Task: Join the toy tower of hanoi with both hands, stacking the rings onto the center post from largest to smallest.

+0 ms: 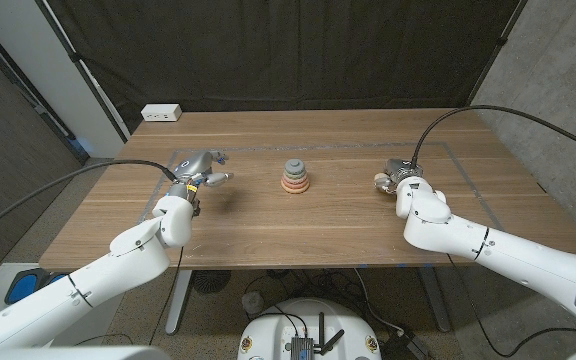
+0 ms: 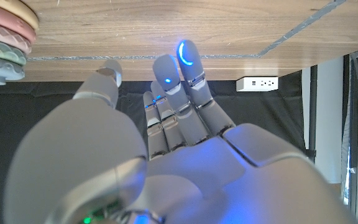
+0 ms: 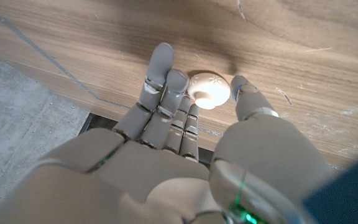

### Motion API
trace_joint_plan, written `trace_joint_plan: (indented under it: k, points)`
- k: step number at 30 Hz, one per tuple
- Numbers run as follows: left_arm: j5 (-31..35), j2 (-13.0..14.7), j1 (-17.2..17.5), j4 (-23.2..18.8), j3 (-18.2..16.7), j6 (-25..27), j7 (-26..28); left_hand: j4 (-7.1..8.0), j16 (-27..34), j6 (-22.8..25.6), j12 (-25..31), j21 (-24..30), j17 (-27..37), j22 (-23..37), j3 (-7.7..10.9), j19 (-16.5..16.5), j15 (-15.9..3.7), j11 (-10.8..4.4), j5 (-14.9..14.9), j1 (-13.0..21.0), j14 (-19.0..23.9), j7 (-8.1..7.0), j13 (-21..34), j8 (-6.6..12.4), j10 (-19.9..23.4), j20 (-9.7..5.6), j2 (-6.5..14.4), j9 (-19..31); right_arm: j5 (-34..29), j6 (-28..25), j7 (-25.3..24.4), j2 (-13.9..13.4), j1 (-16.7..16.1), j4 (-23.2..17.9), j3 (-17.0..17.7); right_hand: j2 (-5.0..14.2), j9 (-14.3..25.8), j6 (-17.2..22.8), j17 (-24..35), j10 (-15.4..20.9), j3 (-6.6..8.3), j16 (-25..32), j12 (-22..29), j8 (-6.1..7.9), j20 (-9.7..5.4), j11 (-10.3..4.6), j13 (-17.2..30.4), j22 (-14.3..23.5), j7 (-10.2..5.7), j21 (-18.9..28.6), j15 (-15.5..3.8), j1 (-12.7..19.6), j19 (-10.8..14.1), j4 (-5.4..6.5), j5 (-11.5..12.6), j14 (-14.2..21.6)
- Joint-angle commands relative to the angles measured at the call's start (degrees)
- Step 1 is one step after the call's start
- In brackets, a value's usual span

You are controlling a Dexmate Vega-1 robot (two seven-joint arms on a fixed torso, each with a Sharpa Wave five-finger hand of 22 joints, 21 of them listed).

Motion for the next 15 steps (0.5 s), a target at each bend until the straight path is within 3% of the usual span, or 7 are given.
trace_joint_plan:
  k: [1, 15]
  points:
    - [-0.5, -0.1, 0.3, 0.0, -0.2, 0.0, 0.2, 0.05, 0.2, -0.1, -0.1, -0.2, 0.3, 0.2, 0.49, 0.3, -2.03, 0.01, 0.3, -0.5, 0.0, 0.11, 0.2, -0.24, 0.1, -6.81, 0.0, 0.2, 1.4, -0.1, -0.6, 0.6, 1.1, 1.9, -1.0, 0.22, 0.0, 0.3, 0.1, -0.1, -0.13, -0.1, 0.3, 0.28, -5.92, 0.02, 0.0, 0.2, 0.14, -0.1, -3.96, 0.5, 0.0, 0.02, -0.1, 0.2]
    - [-1.2, -0.2, -0.3, 1.1, 0.2, -1.1, -0.2, 0.07, 0.2, 0.3, 0.0, -0.2, 0.3, 0.2, 0.78, 0.3, -2.04, 0.09, 0.4, -0.6, -0.1, 0.14, 0.2, -0.14, 0.7, -6.81, 0.1, 0.2, 2.1, -0.8, -0.2, 0.6, 2.3, 2.1, -2.6, 0.58, -0.2, 0.7, -0.2, 0.8, -0.48, -0.3, 0.7, 0.50, -5.93, -0.14, 0.0, 0.2, 0.21, -0.1, -3.97, 0.9, 0.2, 0.03, -0.3, 0.4]
